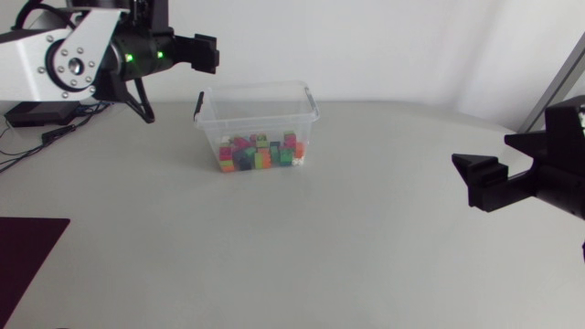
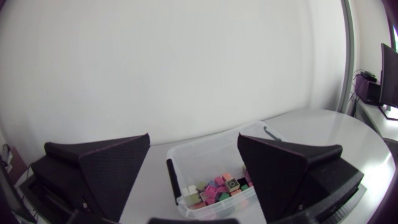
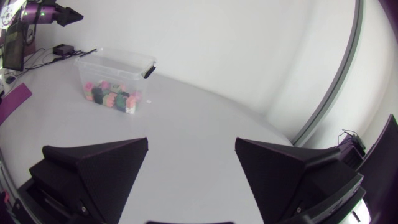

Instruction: Place the duplo bricks in the container

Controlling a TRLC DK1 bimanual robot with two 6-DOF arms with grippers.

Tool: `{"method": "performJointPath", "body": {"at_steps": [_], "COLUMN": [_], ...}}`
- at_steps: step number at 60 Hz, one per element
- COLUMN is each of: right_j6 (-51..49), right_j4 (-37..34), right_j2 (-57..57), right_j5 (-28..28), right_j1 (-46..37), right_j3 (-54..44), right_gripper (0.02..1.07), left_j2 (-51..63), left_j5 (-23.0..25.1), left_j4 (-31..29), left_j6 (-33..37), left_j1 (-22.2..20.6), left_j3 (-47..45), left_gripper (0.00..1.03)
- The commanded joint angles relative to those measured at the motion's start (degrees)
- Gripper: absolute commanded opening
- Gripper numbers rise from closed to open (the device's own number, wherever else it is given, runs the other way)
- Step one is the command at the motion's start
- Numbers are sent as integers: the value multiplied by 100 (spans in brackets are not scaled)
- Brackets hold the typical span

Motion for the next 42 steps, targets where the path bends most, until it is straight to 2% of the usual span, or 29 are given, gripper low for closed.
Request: {"method": "performJointPath", "body": {"at_steps": [1,17,42], "right_j6": [-150,-247,-520], "right_j4": [118,170,478], "right_j2": [-197,-672,-1551], "right_j5": [47,55,398], "right_j1": [-60,-218,-262], "right_j3": [-259,-505,-1191], "right_gripper": [103,103,103], "left_j2": [-365,-1490,-3230], "left_j5": [-29,-38,-117], "left_j4": [34,25,271], "left_j6": [152,187,143], "left_j1": [90,214,477], "left_j3": [-460,-1409,-2991], "left_gripper": [99,99,99]}}
